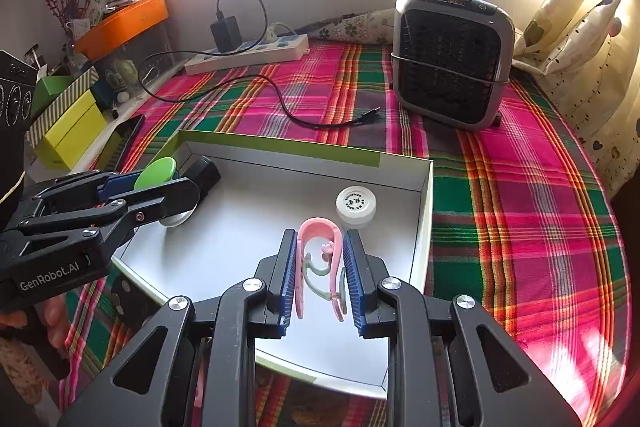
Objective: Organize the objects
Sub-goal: 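Lift the green lamp and pink clip and carry them over the box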
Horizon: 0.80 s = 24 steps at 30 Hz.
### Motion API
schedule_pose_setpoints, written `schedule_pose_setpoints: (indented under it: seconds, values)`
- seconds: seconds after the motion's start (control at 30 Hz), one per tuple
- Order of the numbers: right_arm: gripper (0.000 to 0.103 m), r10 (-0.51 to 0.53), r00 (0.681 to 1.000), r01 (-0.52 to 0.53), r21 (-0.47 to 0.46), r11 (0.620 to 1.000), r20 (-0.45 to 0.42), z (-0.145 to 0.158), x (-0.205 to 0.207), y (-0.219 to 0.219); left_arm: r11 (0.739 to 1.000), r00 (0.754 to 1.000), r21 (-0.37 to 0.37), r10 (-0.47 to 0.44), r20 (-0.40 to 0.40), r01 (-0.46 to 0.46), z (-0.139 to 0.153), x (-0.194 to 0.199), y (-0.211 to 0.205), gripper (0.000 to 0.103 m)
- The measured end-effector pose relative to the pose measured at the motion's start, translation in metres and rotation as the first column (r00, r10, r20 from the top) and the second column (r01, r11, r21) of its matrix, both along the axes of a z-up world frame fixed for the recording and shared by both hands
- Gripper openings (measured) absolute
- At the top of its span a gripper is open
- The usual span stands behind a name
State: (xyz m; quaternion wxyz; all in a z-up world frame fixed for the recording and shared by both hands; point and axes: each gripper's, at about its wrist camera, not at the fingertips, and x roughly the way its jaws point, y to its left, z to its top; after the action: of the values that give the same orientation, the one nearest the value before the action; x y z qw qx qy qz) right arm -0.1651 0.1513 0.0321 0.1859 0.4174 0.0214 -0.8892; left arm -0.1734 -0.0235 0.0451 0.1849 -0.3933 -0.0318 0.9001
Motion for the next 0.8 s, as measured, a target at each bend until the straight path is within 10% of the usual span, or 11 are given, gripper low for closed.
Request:
schedule_pose_setpoints:
  seconds: [0.8]
  values:
    - [0.024, -0.004, 1.0, 0.004, 0.073, 0.997, 0.0, -0.02, -0.021, -0.009, 0.999, 0.999, -0.047, 0.029, 0.039, -0.027, -0.024, -0.039, 0.013, 0.03]
